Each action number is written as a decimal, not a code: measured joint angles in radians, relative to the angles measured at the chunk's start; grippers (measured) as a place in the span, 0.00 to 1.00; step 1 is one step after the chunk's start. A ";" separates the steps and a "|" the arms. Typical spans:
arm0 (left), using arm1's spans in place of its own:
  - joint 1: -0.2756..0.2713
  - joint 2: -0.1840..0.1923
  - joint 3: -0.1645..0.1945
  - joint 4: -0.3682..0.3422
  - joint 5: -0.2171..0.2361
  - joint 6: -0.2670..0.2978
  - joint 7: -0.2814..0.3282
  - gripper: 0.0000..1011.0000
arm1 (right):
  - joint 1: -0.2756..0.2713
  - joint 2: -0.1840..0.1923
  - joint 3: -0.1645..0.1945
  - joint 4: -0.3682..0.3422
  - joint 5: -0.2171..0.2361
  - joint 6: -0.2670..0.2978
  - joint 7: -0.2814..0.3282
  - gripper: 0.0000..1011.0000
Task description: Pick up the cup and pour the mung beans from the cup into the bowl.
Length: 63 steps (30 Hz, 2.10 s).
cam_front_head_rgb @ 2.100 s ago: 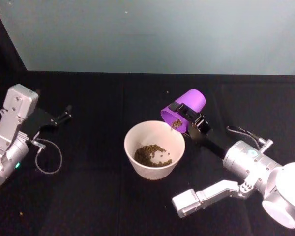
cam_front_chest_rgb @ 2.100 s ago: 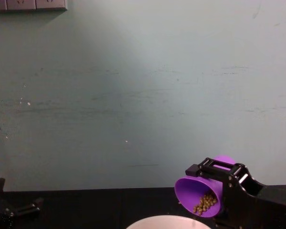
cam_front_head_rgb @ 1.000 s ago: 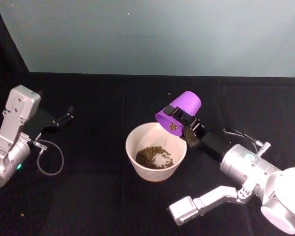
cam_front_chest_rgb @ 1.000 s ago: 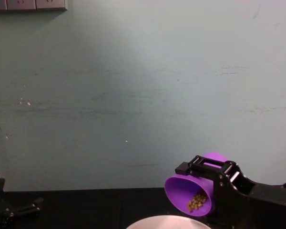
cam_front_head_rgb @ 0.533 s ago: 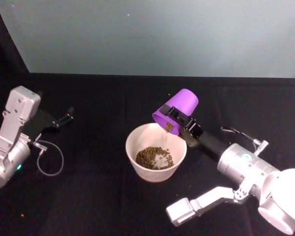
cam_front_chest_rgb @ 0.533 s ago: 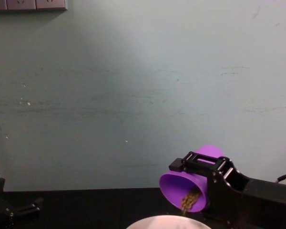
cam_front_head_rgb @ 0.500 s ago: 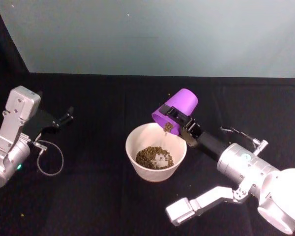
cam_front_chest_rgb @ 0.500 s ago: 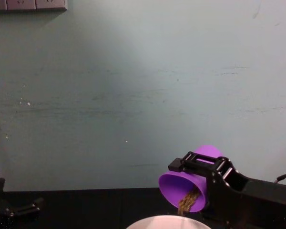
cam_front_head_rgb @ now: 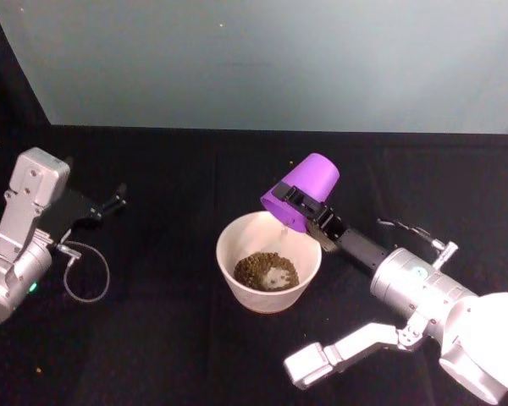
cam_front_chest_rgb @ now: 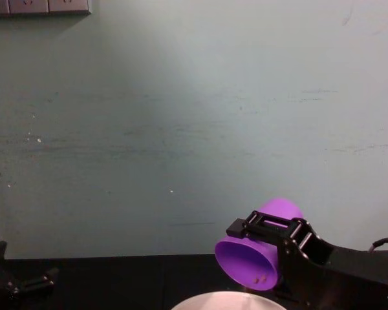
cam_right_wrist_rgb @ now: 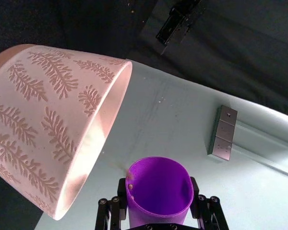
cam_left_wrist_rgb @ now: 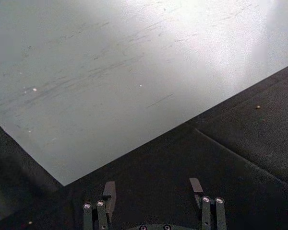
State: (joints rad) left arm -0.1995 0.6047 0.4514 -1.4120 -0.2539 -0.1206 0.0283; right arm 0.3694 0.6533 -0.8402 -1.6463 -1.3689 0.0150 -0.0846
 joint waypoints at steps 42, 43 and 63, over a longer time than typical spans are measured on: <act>0.000 0.000 0.000 0.000 0.000 0.000 0.000 0.99 | -0.119 -0.020 0.274 -0.054 0.710 -0.077 0.155 0.73; 0.000 0.000 0.000 0.000 0.000 0.000 0.000 0.99 | -0.124 -0.022 0.287 -0.053 0.739 -0.079 0.166 0.73; 0.000 0.000 0.000 0.000 0.000 0.000 0.000 0.99 | -0.179 -0.083 0.490 0.046 1.323 -0.157 0.503 0.73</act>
State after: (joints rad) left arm -0.1996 0.6047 0.4514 -1.4120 -0.2539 -0.1205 0.0283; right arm 0.1901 0.5702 -0.3505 -1.6002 -0.0456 -0.1421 0.4179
